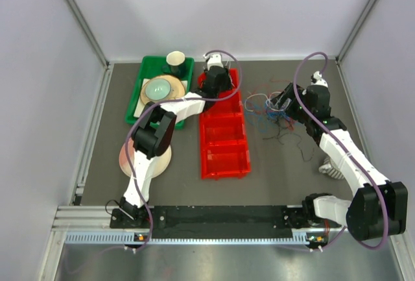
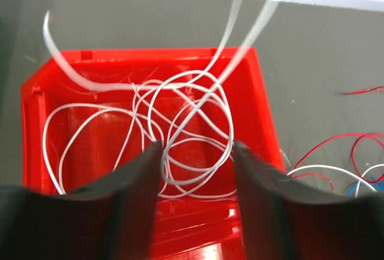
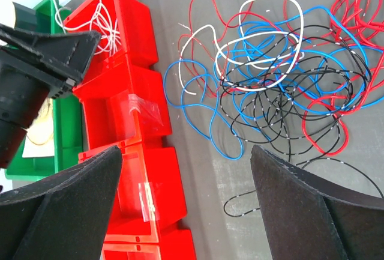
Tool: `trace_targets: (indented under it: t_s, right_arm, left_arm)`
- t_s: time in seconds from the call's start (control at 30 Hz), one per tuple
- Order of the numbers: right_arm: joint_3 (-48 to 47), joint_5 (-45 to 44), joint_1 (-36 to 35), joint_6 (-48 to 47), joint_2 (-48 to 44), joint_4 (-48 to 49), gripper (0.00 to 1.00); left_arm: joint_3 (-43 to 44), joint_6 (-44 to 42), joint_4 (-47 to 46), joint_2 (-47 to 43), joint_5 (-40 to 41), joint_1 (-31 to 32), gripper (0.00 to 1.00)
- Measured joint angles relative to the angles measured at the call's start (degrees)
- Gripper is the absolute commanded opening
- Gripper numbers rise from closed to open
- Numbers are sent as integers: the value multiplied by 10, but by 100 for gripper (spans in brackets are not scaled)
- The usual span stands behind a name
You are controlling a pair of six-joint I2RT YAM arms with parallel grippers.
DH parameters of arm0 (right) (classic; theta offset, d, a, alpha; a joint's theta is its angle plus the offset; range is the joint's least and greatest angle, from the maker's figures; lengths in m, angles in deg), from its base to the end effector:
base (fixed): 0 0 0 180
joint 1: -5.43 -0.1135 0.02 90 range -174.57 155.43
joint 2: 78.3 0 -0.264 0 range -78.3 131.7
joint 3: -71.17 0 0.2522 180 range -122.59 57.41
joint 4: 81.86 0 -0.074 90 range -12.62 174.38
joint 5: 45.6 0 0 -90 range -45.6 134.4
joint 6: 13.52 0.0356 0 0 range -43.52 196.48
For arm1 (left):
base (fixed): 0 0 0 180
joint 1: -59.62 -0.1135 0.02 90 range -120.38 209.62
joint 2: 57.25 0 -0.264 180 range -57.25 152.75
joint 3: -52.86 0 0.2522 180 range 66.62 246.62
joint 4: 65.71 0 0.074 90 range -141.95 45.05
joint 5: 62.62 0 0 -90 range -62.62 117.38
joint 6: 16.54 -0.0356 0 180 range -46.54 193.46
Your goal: Untangle the cables
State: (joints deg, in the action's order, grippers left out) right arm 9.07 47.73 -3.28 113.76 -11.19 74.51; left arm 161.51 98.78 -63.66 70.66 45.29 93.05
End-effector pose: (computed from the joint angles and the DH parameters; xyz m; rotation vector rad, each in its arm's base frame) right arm 0.2613 0.0421 0.2822 0.4868 2.0599 0.5471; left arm 0.4407 -0.2778 0.1994 -0.0709 1.9415 -0.3822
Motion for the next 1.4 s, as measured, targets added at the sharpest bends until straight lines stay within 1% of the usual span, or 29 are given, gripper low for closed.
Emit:
trace_targets:
  t_s: [0.13,0.27,0.3,0.4,0.43,0.5,0.53,0.63,0.77,0.93,1.03,1.1,1.2,1.27,1.4]
  right_arm:
    - [0,2,0,0,0,0,87]
    - [0,5,0,1,0,0,87]
    - [0,6,0,1,0,0,87]
    - [0,9,0,3,0,0,87]
    - [0,9,0,4,0,0,87]
    - [0,10,0,5,0,0,87]
    - [0,11,0,5,0,0,87]
    - [0,11,0,5,0,0,87]
    - [0,13,0,5,0,0,87]
    - [0,14,0,5,0,0,87]
    - [0,15,0,5,0,0,87]
    - [0,16,0,5,0,0,87]
    - [0,20,0,5,1,0,87]
    - [0,22,0,5,1,0,87]
    - [0,25,0,5,4,0,87]
  left_arm:
    - [16,-7,18,0,1,0,61]
    - [44,-23,57,0,-9,0,64]
    - [55,-28,66,-1,-12,0,71]
    - [72,-34,80,-10,-23,0,78]
    - [74,-36,84,-15,-26,0,82]
    - [76,-41,93,-30,-29,0,86]
    - [79,-44,96,-36,-30,0,92]
    - [84,-45,98,-49,-30,-1,99]
    - [96,-42,108,-54,-31,-7,99]
    - [112,-25,149,-54,-26,-26,99]
    - [124,-11,179,-48,-14,-42,94]
    - [136,0,196,-38,-3,-49,85]
    - [151,12,223,-19,7,-59,79]
    - [160,20,236,-3,12,-61,78]
    - [166,40,258,23,21,-61,77]
